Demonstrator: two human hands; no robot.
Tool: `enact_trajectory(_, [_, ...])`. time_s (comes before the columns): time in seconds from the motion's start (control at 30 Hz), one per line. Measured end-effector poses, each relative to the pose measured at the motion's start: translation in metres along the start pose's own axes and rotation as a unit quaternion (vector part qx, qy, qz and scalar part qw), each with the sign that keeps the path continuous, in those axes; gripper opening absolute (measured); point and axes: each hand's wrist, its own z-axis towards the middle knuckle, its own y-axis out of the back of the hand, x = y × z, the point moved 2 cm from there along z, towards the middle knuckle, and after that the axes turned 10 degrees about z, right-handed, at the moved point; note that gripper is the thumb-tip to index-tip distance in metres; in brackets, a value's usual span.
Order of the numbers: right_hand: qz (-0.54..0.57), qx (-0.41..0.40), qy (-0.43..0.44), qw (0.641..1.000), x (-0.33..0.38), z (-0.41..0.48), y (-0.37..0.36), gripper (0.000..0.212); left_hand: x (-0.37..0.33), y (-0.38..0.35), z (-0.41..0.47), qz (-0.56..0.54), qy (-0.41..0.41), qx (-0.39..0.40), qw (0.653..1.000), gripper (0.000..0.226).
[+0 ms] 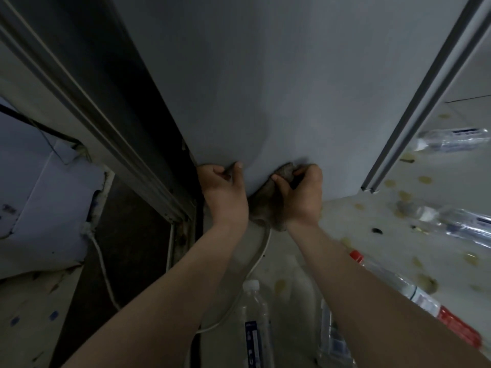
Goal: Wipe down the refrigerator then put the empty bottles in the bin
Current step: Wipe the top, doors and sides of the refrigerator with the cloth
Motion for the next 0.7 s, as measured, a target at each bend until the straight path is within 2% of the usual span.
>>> enact_trajectory(0.13, [-0.012,0.000,0.013,1.000,0.017,0.005,0.008,0.033,-0.001,0.002,-0.002,0.038,-0.027,0.002,0.999,0.029])
enact_trajectory(0.33, [0.054,-0.096,0.113,0.987,0.055,0.022,0.026,0.034,-0.012,-0.002,-0.010,0.042,-0.049,0.045,0.997,0.026])
enact_trajectory(0.4, [0.054,-0.102,0.141,0.983,0.059,0.025,0.028,0.035,-0.017,-0.007,-0.015,0.065,-0.062,0.066,0.994,0.025])
enact_trajectory(0.6, [0.048,-0.070,0.086,0.993,0.019,0.024,0.029,0.036,-0.022,-0.017,-0.018,0.106,-0.082,0.047,0.990,0.028])
enact_trajectory(0.7, [0.036,-0.051,0.060,0.996,0.000,0.025,0.031,0.036,-0.024,-0.022,-0.016,0.114,-0.062,0.041,0.991,0.029])
